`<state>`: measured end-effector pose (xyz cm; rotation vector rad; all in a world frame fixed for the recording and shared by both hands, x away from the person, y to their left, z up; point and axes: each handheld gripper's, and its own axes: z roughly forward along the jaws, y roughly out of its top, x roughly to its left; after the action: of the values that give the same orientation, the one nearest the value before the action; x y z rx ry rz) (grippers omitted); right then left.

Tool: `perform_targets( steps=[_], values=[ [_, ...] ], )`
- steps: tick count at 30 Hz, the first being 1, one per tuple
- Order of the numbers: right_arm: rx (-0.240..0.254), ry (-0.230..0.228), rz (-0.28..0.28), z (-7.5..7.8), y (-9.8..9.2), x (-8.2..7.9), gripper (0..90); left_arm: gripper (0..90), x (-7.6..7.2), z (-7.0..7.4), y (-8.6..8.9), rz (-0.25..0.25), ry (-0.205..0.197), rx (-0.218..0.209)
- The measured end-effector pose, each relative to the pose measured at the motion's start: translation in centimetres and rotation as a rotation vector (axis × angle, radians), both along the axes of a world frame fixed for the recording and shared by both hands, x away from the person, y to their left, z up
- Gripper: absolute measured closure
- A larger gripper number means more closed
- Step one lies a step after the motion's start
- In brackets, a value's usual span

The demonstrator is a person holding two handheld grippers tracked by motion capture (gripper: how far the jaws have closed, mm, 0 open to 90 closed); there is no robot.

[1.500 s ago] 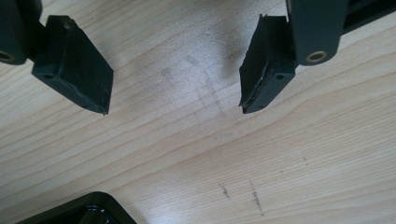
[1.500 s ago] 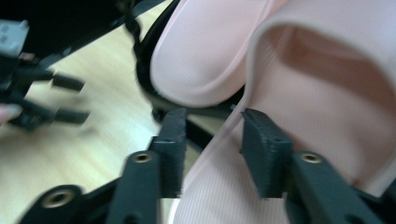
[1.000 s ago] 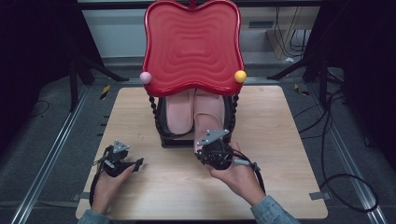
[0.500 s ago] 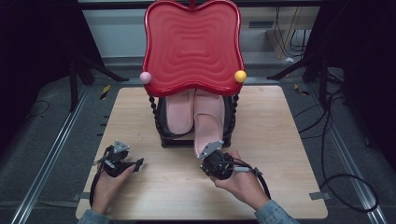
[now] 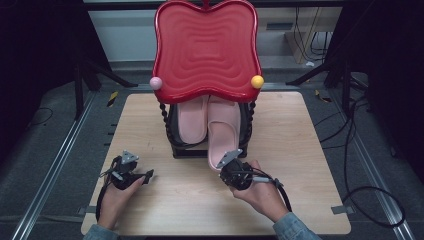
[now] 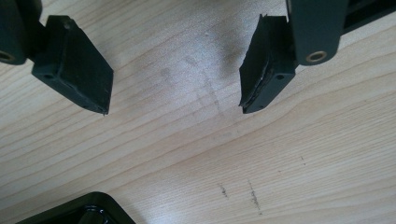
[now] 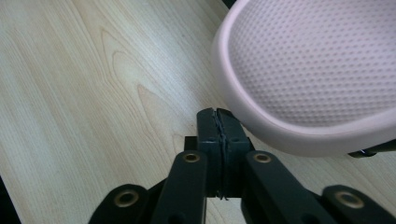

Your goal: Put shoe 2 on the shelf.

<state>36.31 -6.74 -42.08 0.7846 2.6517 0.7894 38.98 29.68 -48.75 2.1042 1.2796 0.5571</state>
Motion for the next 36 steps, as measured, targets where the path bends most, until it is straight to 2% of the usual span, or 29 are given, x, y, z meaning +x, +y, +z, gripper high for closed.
perform_targets(
  steps=[2, 8, 21, 26, 31, 36],
  values=[
    [0.011, 0.011, 0.0, 0.2, -0.1, 0.1, 90.0, 25.3, 0.0, 0.0, 0.0, 0.0, 0.002, -0.001],
    [0.025, 0.001, -0.006, 0.9, 0.0, 0.9, 90.0, 25.3, 0.0, 0.0, -0.1, -0.001, 0.002, -0.001],
    [0.076, 0.0, -0.084, 2.1, -0.6, 4.8, 90.0, 25.3, 0.0, -0.1, -0.1, -0.003, 0.004, -0.001],
    [0.104, -0.004, -0.106, 2.3, -0.7, 5.8, 90.0, 25.3, 0.0, -0.2, -0.2, -0.008, 0.008, 0.003],
    [0.114, 0.009, -0.115, 2.1, -0.5, 6.1, 89.8, 25.3, 0.0, -0.2, -0.1, -0.008, 0.008, 0.002],
    [0.1, -0.011, -0.104, 2.3, -0.7, 5.6, 85.2, 25.3, 0.0, -0.2, -0.1, -0.005, 0.005, -0.002]
  ],
)
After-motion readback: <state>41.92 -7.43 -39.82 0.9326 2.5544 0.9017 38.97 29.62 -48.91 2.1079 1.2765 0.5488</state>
